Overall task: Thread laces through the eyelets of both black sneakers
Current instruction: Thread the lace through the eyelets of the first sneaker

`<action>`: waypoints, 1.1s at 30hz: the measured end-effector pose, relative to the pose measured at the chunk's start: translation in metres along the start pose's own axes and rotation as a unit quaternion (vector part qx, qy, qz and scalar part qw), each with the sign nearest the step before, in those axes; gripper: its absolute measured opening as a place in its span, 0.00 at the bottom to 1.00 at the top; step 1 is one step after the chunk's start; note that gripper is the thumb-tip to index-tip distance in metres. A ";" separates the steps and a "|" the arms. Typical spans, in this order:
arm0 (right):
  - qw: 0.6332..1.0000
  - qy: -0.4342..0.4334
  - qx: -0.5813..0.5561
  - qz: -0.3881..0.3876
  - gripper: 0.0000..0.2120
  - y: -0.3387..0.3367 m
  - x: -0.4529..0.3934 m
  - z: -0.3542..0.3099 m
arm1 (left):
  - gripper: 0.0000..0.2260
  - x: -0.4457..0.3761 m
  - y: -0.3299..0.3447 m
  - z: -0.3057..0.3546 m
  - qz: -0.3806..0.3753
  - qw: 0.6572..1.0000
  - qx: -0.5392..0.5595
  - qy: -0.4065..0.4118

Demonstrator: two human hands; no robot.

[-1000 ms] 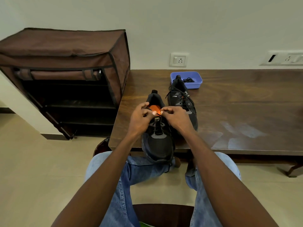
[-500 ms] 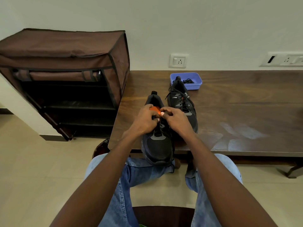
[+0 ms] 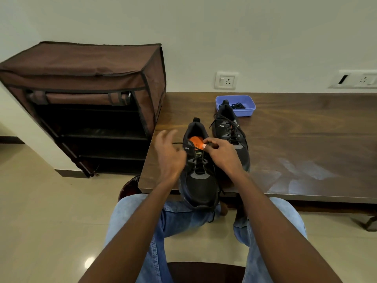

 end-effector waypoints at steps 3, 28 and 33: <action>1.000 -0.009 0.009 0.001 0.09 0.001 0.000 0.001 | 0.15 -0.001 0.026 0.021 -0.125 0.973 -0.134 0.138; 1.000 -0.007 0.026 0.003 0.14 0.004 -0.001 0.003 | 0.15 -0.008 0.009 0.010 -0.104 0.990 -0.055 0.074; 0.999 -0.012 0.035 0.003 0.12 0.003 0.000 0.001 | 0.04 0.000 0.031 0.018 -0.173 0.970 -0.078 0.155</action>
Point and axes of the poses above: each hand's wrist, its own x-axis away from the middle knuckle, its own y-axis out of the palm, z = x × y, the point moved 6 cm from there along -x, towards the middle knuckle, and after that the axes turned 2 degrees about -x, right-handed, at the moved point
